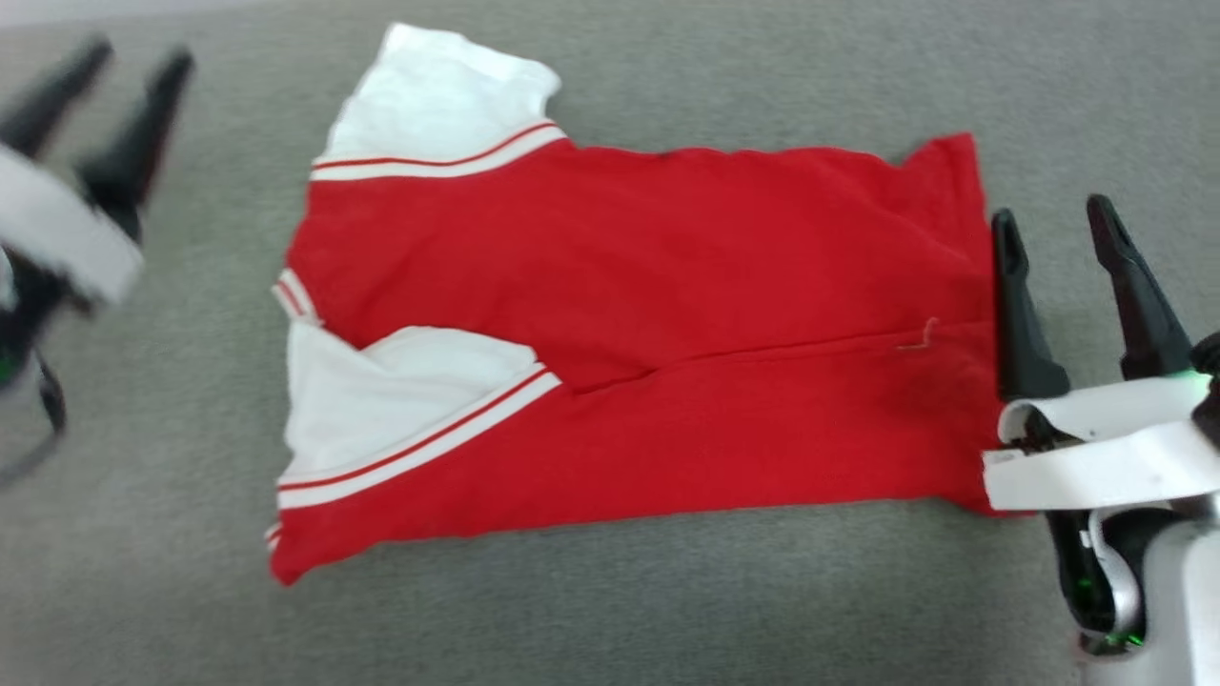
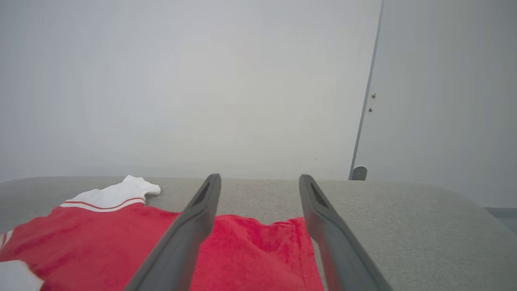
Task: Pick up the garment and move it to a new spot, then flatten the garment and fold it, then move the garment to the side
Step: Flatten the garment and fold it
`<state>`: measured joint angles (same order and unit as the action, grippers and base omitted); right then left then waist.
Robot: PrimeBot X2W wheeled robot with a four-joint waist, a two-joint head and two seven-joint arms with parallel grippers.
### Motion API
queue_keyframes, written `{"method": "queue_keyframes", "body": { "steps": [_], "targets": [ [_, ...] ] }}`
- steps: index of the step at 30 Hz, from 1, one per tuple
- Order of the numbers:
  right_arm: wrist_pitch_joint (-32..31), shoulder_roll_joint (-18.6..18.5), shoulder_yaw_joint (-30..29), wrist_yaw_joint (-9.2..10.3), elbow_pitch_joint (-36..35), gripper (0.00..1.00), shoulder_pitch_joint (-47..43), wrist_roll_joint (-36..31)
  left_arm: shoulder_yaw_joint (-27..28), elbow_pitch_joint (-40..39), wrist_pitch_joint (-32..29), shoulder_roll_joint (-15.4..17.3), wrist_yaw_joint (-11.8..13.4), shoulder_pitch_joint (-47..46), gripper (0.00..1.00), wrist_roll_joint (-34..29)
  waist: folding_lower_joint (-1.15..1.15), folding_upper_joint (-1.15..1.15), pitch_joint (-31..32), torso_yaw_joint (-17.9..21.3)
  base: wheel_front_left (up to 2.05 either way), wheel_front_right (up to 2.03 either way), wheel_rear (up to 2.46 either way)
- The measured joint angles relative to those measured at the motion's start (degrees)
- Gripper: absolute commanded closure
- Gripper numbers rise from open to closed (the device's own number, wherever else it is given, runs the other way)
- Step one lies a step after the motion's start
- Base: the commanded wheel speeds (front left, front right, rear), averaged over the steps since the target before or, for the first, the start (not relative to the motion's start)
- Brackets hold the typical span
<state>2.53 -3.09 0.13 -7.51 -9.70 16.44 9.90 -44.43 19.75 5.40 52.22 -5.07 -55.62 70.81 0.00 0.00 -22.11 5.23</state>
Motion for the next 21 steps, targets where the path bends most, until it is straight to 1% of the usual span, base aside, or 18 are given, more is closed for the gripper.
{"method": "queue_keyframes", "body": {
  "steps": [2, 4, 7, 10, 15, 21],
  "targets": [
    [2.2, 0.0, 1.5, 0.00, 1.3, 0.00, 0.8, -0.2, -0.7, 3.9, -2.5, -1.2, -0.6, -5.4, 0.00, -2.0, 0.00, 0.00, -0.6, 1.5, 0.00, 0.00, 0.00],
    [4.1, 0.1, 2.9, 0.00, 2.4, 0.00, 0.8, 1.3, -2.4, 7.4, -6.0, -2.2, -1.3, -9.7, 0.00, -4.0, 0.00, 0.00, -1.2, 3.0, 0.00, 0.00, 0.00],
    [5.8, 0.1, 5.2, 0.00, 3.2, 0.00, 0.9, 2.4, -4.8, 12.5, -12.3, -3.9, -2.0, -15.4, 0.00, -5.0, 0.00, 0.00, -2.3, 5.4, 0.00, 0.00, 0.00],
    [6.9, 0.1, 7.4, 0.00, 3.5, 0.00, 0.9, 3.6, -6.9, 16.3, -17.9, -4.7, -2.3, -20.2, 0.00, -5.5, 0.00, 0.00, -3.4, 7.9, 0.00, 0.00, 0.00],
    [7.9, 0.1, 10.4, 0.00, 3.6, 0.00, 1.1, 4.4, -11.9, 17.7, -29.3, -3.8, -2.3, -24.3, 0.00, -3.3, 0.00, 0.00, -5.2, 11.9, 0.00, 0.00, 0.00],
    [7.8, 0.1, 13.8, 0.00, 4.0, 0.00, 1.4, 5.8, -15.8, 20.0, -44.3, -0.2, -2.3, -28.1, 0.00, 0.5, 0.00, 0.00, -7.0, 16.4, 0.00, 0.00, 0.00]
  ]
}}
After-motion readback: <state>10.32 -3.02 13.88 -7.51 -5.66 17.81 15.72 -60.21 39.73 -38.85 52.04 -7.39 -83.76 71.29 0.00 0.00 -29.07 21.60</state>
